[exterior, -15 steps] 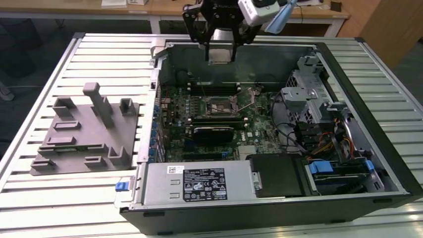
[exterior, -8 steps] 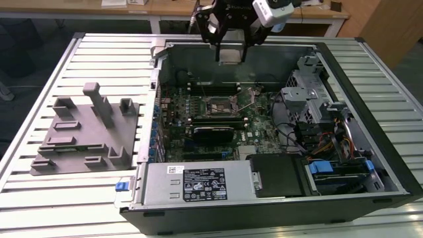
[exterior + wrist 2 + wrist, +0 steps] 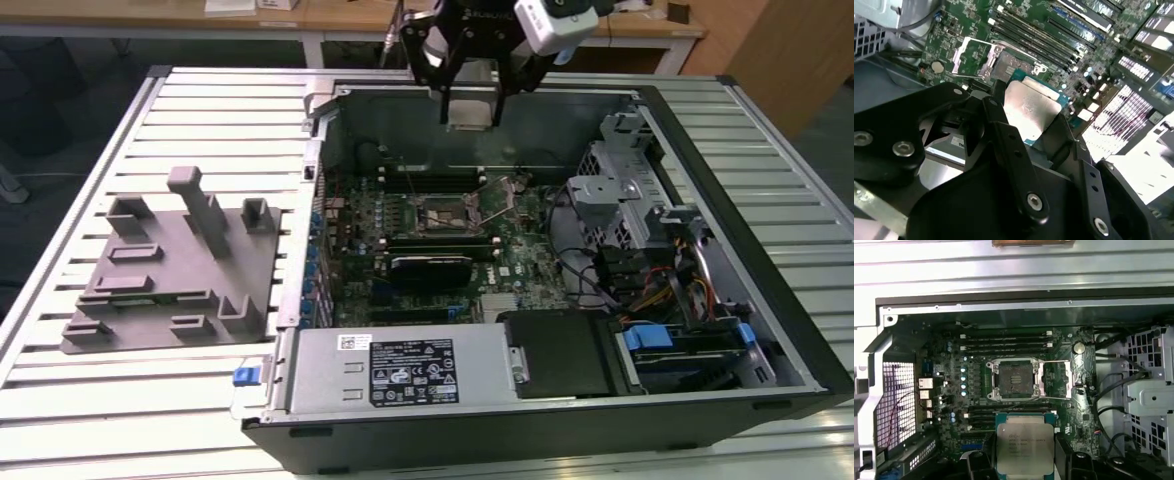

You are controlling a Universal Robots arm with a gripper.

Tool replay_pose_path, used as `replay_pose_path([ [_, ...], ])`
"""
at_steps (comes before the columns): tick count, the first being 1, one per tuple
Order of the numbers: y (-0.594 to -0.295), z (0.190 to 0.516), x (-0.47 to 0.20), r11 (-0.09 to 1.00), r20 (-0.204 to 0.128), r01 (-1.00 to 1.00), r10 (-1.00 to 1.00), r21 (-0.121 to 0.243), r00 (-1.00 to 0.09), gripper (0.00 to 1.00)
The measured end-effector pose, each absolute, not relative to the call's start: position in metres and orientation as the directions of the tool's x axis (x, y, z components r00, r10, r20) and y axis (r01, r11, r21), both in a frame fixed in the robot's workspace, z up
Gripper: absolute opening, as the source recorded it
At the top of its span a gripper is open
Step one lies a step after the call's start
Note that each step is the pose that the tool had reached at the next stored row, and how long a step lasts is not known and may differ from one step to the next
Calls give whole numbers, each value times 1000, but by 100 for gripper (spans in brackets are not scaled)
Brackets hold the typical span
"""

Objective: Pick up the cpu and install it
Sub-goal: 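Place the cpu into insertion slot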

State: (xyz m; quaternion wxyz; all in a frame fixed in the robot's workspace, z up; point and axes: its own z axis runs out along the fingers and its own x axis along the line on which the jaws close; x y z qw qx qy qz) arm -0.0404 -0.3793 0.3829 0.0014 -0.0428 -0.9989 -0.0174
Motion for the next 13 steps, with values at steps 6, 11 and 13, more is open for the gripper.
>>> replay_pose_path([
  [6,-379,382,-40,981,4,193,193,35,-981,54],
  [11,-379,381,-40,959,4,281,281,35,-960,54],
  [13,-379,381,-40,948,4,316,316,35,-949,54],
])
